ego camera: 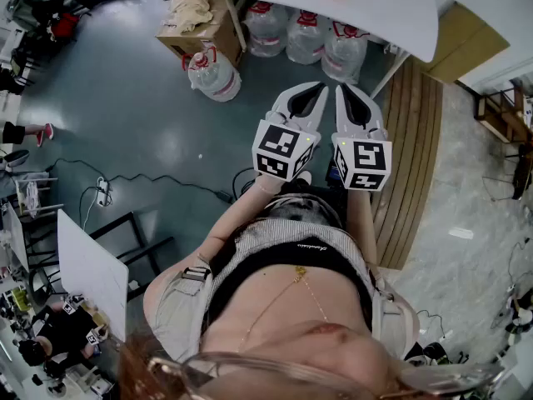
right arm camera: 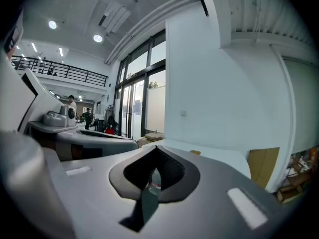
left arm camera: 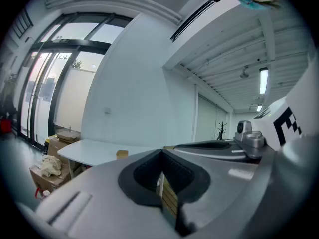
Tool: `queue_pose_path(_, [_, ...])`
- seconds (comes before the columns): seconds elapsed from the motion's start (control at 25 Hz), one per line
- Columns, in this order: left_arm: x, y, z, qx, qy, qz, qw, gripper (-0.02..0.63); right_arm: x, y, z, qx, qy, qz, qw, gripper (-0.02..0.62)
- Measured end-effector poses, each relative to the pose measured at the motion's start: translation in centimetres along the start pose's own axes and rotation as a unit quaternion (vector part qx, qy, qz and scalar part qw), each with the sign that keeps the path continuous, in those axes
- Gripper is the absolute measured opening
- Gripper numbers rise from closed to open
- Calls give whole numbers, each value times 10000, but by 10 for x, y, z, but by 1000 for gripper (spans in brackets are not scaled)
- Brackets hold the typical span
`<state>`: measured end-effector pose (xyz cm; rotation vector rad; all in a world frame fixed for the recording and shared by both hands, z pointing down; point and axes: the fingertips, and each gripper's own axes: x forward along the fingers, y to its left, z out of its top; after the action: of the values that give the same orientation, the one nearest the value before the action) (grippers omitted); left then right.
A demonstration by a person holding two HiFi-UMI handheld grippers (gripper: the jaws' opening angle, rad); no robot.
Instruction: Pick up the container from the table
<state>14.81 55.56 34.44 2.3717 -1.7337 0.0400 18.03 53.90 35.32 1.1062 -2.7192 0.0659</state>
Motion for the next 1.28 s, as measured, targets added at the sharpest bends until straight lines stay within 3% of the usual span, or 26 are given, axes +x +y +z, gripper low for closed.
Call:
queue_pose_path(0.52, [3,9,-9,-139,26,-64,9999,2,8,11,-14,248,86,252,9993,26])
queue_pose_path(0.72, [20,24,-9,-185,86,-207,9996,2,25,3,-11,259,46,112,9996,26])
queue_pose_path(1.28, [78,106,17,-102,165,-500,9986,2,123,-16,16,255,57,-180,9995,26])
